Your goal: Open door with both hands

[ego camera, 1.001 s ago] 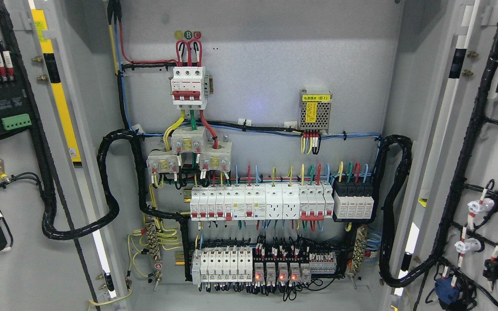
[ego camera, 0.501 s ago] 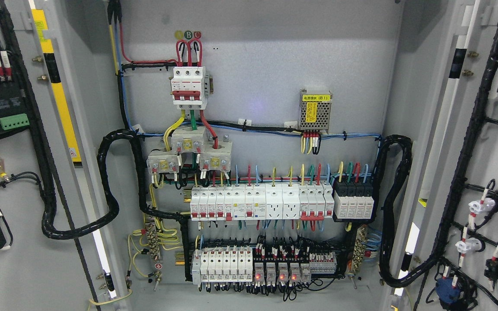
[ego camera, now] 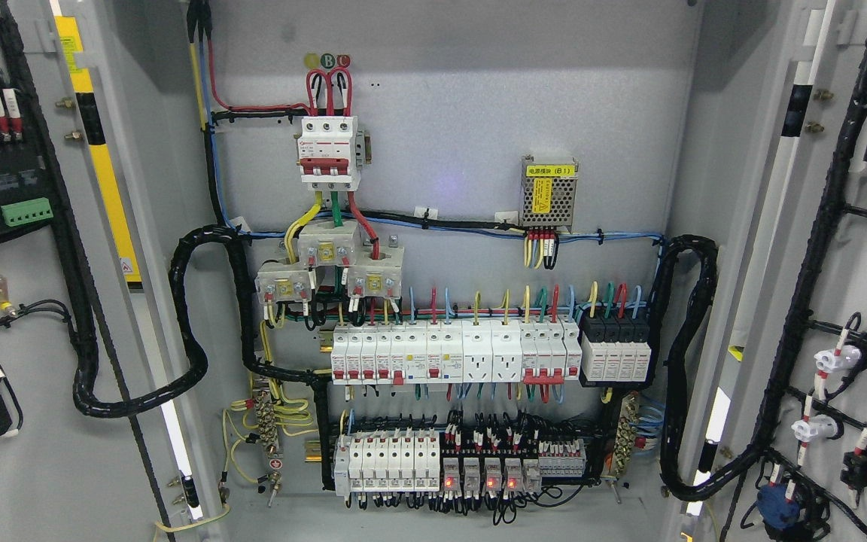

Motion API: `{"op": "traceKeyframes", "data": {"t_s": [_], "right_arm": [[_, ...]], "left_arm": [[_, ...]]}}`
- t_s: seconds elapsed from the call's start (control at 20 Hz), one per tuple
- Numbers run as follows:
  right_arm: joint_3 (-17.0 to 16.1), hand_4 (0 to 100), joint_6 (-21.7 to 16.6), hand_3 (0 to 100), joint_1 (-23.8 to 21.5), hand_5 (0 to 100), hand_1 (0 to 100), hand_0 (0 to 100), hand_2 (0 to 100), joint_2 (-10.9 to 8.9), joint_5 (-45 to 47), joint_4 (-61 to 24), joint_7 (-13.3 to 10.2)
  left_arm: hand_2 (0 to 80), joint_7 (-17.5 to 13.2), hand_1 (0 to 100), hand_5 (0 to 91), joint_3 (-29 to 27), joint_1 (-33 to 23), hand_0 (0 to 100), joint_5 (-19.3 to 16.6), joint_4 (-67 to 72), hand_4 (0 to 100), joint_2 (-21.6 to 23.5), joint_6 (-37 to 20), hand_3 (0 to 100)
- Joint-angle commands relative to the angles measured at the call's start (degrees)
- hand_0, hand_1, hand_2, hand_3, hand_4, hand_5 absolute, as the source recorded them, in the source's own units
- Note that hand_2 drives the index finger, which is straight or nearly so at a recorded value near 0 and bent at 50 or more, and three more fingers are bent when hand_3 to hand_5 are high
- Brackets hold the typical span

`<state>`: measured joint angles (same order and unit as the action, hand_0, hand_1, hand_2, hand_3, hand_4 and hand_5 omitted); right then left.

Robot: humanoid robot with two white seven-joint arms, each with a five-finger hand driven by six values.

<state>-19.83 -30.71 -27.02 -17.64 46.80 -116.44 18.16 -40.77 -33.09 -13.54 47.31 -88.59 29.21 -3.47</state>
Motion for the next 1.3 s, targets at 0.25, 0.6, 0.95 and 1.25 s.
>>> {"op": "traceKeyframes", "data": {"t_s": [0.25, 0.6, 0.95, 1.25], "right_arm": [[9.8, 0, -0.84, 0, -1.02, 0, 3, 22, 0, -1.61, -0.74, -1.42, 0.3], [18.07, 0, 0.04, 0, -0.67, 0, 3, 22, 0, -1.7, -7.67, 2.44, 0.3], [25.18, 0, 0.13, 0, -1.02, 0, 3, 22, 0, -1.61, -11.01, 8.84, -0.32], [31.16, 0, -0.05, 0, -0.49, 0, 4, 22, 0, 0.32, -21.04, 31.85, -0.4]], "left_arm": [[0.0, 5.59, 0, 0.0, 10.48, -1.66, 0, -0.02, -9.15, 0, -1.78, -5.65, 0], [0.0, 11.05, 0, 0.0, 28.42, -4.21, 0, -9.5, -8.62, 0, -1.96, -17.35, 0], [0.0, 18.52, 0, 0.0, 42.65, -5.97, 0, -13.37, -4.94, 0, -2.22, -17.8, 0], [0.0, 19.76, 0, 0.0, 47.07, -5.45, 0, -15.85, 11.82, 0, -11.17, -17.8, 0]]}}
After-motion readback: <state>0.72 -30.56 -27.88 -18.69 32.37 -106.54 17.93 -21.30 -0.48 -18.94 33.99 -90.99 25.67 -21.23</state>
